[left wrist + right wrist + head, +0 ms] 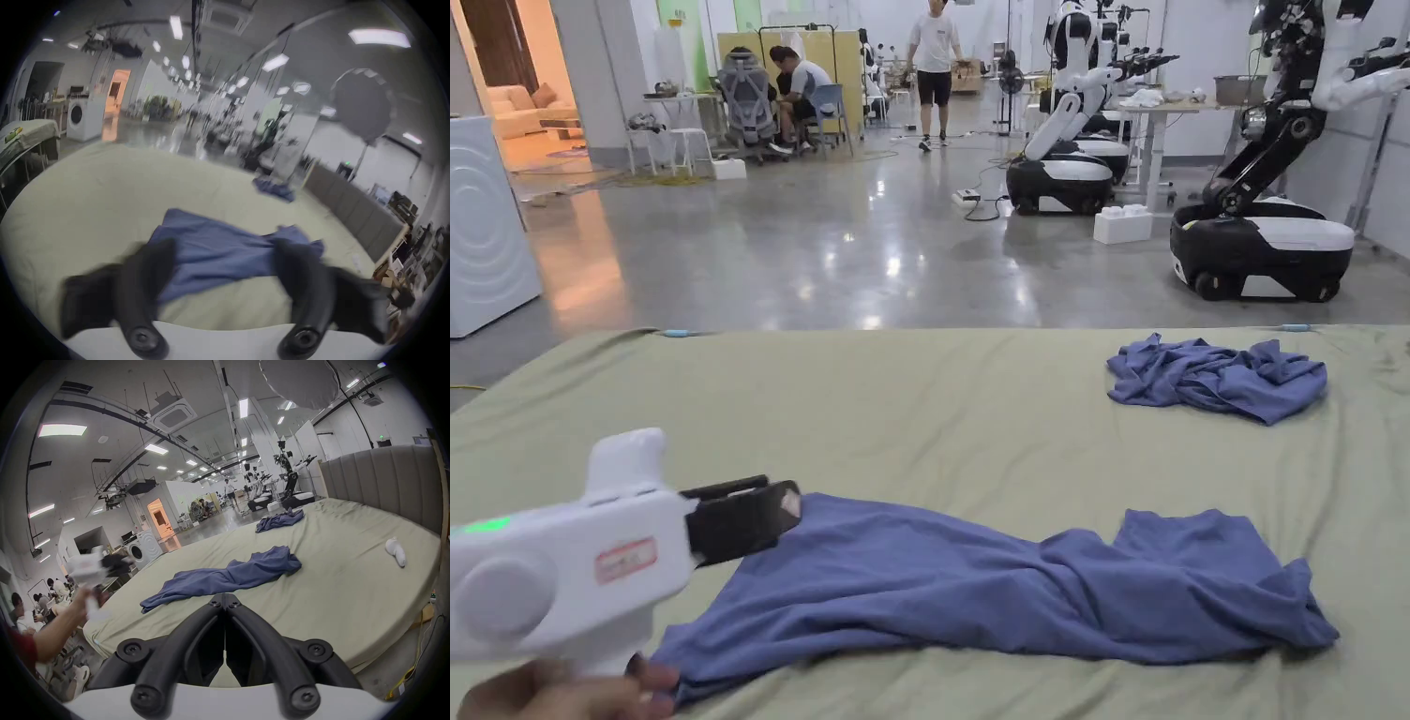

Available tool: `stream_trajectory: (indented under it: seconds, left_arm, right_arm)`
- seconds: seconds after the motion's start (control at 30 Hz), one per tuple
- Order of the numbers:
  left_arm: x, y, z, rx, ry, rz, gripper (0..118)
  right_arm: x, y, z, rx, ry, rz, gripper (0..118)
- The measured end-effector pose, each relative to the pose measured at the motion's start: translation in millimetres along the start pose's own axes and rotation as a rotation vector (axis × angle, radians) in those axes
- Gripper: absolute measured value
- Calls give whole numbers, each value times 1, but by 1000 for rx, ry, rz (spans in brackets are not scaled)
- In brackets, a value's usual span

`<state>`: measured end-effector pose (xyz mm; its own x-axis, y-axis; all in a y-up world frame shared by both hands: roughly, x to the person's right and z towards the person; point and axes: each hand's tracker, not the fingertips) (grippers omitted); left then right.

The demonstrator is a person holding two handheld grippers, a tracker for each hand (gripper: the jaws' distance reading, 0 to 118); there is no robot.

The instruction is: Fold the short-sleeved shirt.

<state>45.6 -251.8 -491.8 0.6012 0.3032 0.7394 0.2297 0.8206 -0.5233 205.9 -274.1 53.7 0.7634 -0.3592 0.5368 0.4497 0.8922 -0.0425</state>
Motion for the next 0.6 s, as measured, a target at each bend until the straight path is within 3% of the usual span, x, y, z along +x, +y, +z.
stream_trajectory:
  seconds: [0.03,0.2,0.23,0.37,0.47,0.5,0.53,0.57,0.6]
  left_arm:
    - [-16,13,-49,-124,-9,50,108]
    - [-58,37,-202,-324,302,-23,108]
    - [-67,38,-225,-354,251,-10,108]
    - [-72,15,-270,-499,261,12,108]
    - [-51,5,-257,-435,293,-138,103]
    - [-50,8,-252,-443,286,-114,85]
    - [-46,13,-239,-376,305,-134,23]
    - [-45,16,-228,-335,213,-120,1]
    - [-44,19,-215,-310,220,-138,1]
  right_arm:
    - [0,-1,-6,-18,6,-2,3]
    - [8,-1,-27,-64,8,-8,3]
    - [11,-2,-29,-67,-10,-7,3]
    - [30,-1,-35,-89,-45,-59,3]
    - [42,-1,-41,-104,-77,-72,3]
    - [46,-2,-41,-113,-91,-66,3]
    - [49,-1,-41,-118,-94,-52,3]
    - [52,1,-43,-120,-101,-34,3]
    - [53,6,-45,-116,-108,-9,3]
